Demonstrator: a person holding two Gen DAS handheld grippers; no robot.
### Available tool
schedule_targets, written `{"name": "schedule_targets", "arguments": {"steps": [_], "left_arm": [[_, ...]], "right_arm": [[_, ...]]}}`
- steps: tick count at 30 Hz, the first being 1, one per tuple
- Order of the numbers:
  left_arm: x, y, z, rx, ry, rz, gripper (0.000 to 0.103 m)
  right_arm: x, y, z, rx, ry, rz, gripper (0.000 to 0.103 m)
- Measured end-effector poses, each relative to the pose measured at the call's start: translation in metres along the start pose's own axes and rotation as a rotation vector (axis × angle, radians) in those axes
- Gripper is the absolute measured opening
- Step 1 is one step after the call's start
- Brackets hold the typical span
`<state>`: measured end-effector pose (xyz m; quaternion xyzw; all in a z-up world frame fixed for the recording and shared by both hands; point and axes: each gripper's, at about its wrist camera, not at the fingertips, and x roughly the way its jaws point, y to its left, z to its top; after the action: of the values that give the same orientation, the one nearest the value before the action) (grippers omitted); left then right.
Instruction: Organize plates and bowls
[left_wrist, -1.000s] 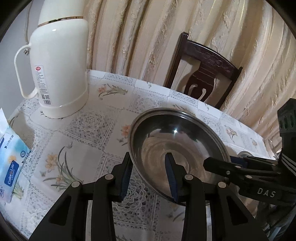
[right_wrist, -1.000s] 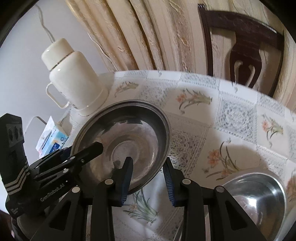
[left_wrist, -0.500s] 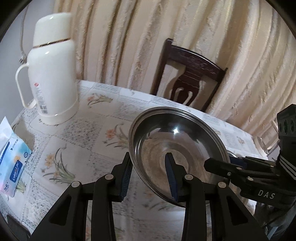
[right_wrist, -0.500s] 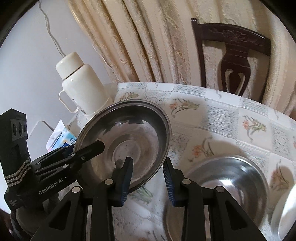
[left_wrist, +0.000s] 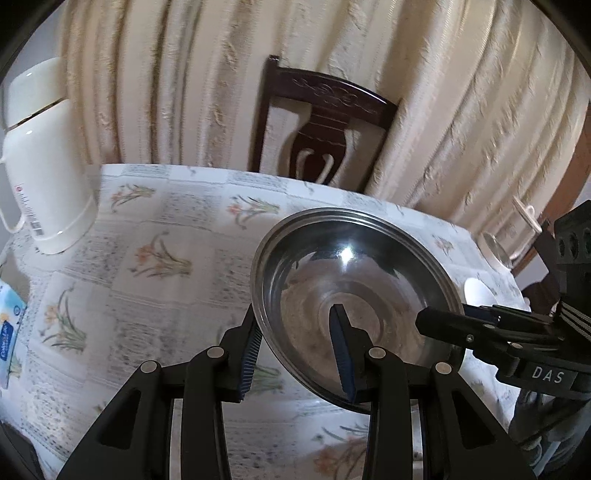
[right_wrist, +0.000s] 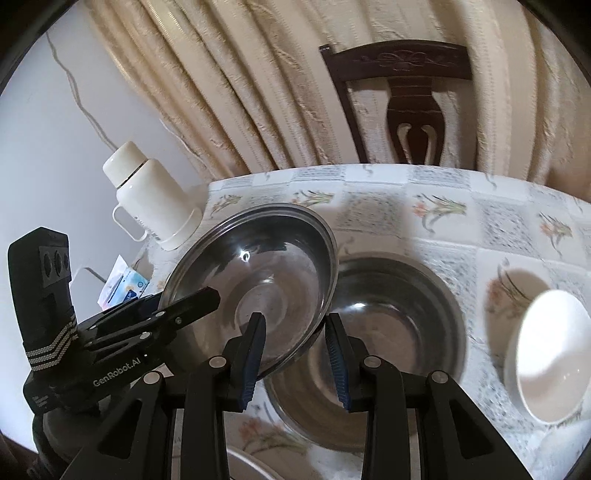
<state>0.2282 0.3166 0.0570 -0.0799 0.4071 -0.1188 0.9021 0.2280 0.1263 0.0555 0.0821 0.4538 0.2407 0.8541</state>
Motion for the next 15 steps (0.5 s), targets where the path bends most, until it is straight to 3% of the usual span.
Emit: {"name": "schedule_targets", "arguments": {"steps": [15], "left_arm": [[0.033, -0.040, -0.016, 0.091, 0.104, -0.001, 0.037]], "right_arm": [[-0.005, -0.039, -0.019, 0.082, 0.009, -0.014, 0.037]]}}
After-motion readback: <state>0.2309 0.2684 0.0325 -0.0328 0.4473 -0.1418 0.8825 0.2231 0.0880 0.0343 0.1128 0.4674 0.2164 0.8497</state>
